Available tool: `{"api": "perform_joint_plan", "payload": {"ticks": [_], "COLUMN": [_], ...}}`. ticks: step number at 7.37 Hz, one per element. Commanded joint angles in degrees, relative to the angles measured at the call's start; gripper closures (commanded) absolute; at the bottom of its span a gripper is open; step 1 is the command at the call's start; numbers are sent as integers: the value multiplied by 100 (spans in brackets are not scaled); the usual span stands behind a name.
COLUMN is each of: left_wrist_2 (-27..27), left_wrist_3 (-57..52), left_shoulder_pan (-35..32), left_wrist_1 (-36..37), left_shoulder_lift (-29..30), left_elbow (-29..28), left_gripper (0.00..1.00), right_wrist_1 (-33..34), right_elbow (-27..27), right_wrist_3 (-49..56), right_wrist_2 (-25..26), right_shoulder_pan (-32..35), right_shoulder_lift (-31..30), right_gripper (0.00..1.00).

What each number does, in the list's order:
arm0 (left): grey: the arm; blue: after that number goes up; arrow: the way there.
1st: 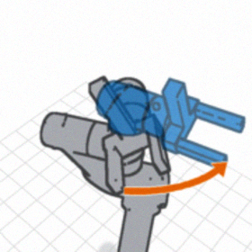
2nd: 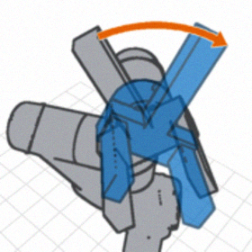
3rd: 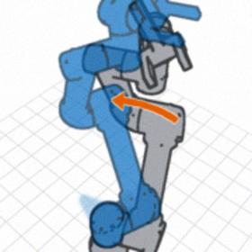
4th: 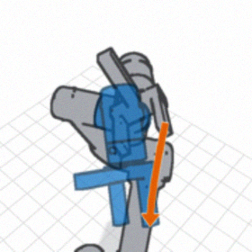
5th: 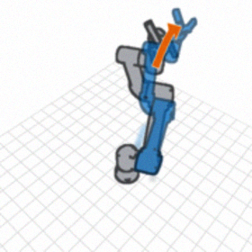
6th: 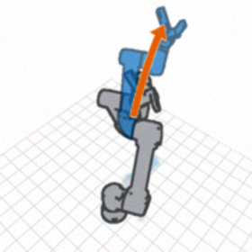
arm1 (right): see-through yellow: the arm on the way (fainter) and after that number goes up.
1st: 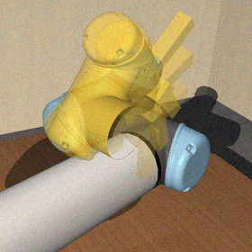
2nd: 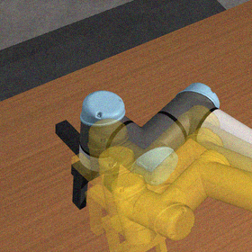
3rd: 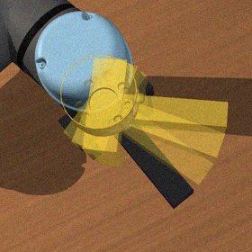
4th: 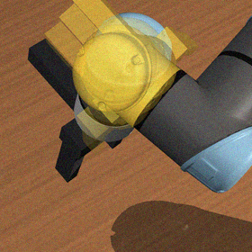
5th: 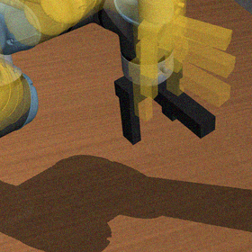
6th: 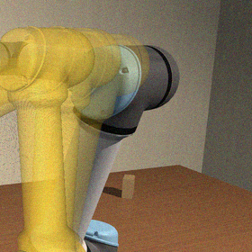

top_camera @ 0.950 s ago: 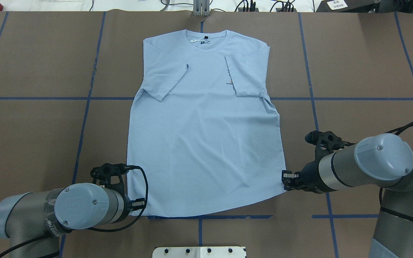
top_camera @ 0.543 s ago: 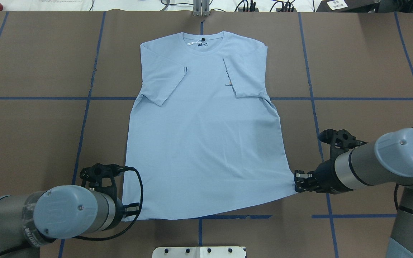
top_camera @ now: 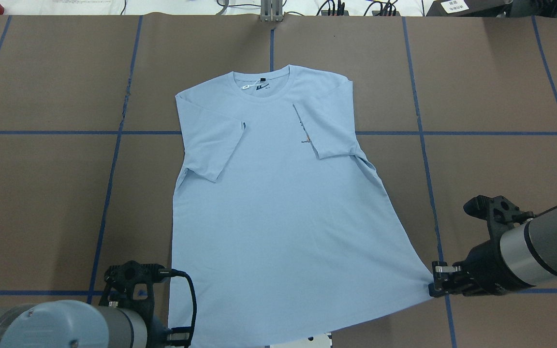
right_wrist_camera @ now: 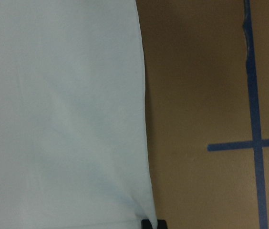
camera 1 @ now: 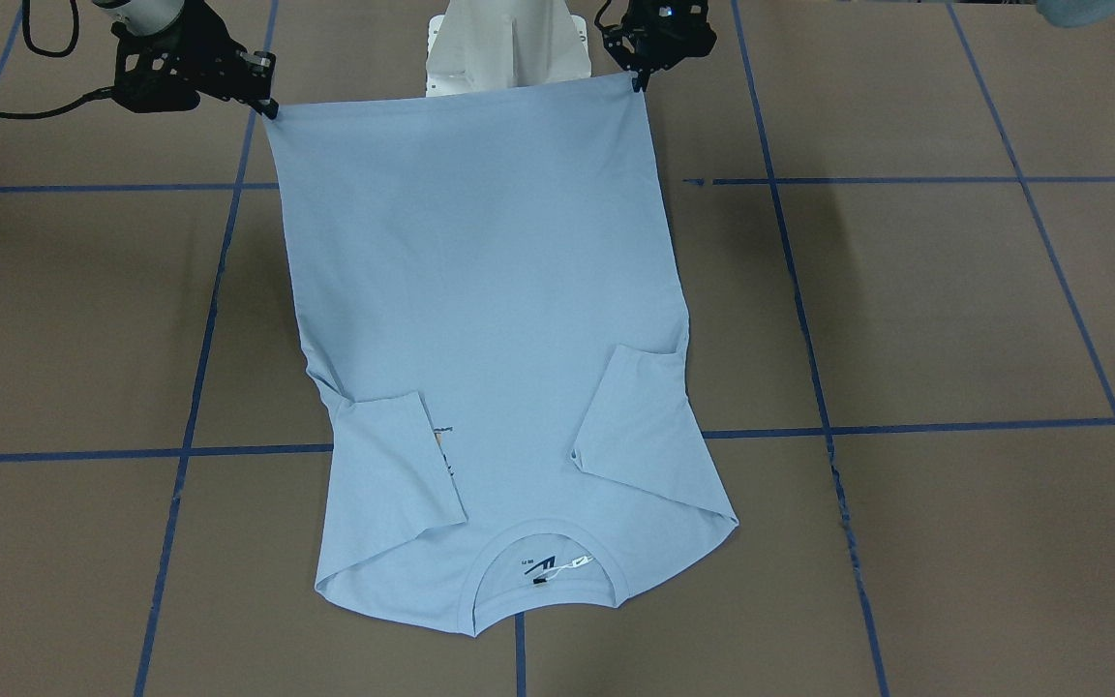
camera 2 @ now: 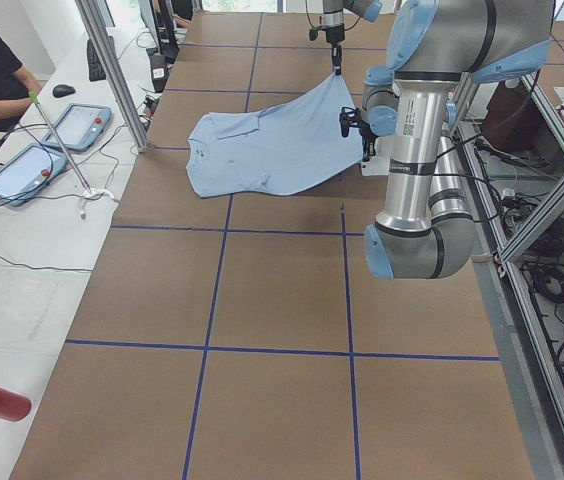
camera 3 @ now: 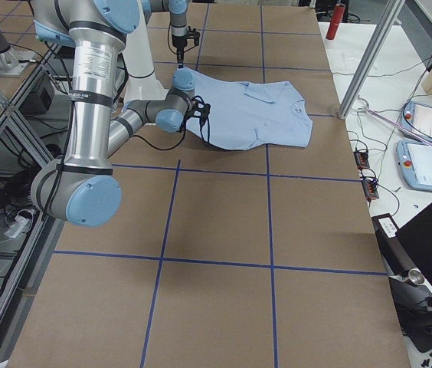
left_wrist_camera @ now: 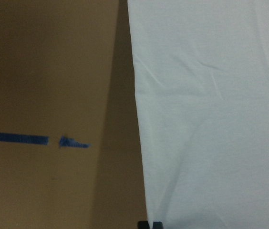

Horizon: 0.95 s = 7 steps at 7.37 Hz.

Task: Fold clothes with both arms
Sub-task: 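Lift the hem with both grippers and fold it toward the collar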

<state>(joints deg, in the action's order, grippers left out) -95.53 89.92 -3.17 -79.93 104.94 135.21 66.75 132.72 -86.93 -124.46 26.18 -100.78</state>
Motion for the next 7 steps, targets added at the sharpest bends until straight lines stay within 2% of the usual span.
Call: {"api": "perform_joint_plan", "payload": {"ticks": [1, 2, 3, 4, 5, 7], "left_wrist_2": [-44, -193, -281, -299, -369, -913], "left_wrist_3": [-10, -436, -702, -809, -1332, -2256], "left_shoulder_pan": [142, 63, -251, -645, -1337, -2621], "left_wrist_1": [302, 320, 312, 294, 320, 312], "left_shoulder_lift": [18, 35, 105, 236, 595, 991], "left_elbow": [497, 472, 393, 140, -202, -878], "left_gripper": [100, 100, 100, 100, 100, 100], "right_wrist_1": [-4, -4, -4, 5, 5, -4], "right_elbow": [79, 27, -165, -585, -1015, -2095], "right_wrist_3": [0, 26, 288, 656, 677, 712], "right_wrist_2": [-430, -412, -386, -403, -377, -351], "right_shoulder_pan": [-86, 70, 576, 1008, 1273, 2036], "right_shoulder_lift": [-99, -21, 206, 774, 1180, 2216], "right_gripper": [100, 100, 100, 100, 100, 100]}}
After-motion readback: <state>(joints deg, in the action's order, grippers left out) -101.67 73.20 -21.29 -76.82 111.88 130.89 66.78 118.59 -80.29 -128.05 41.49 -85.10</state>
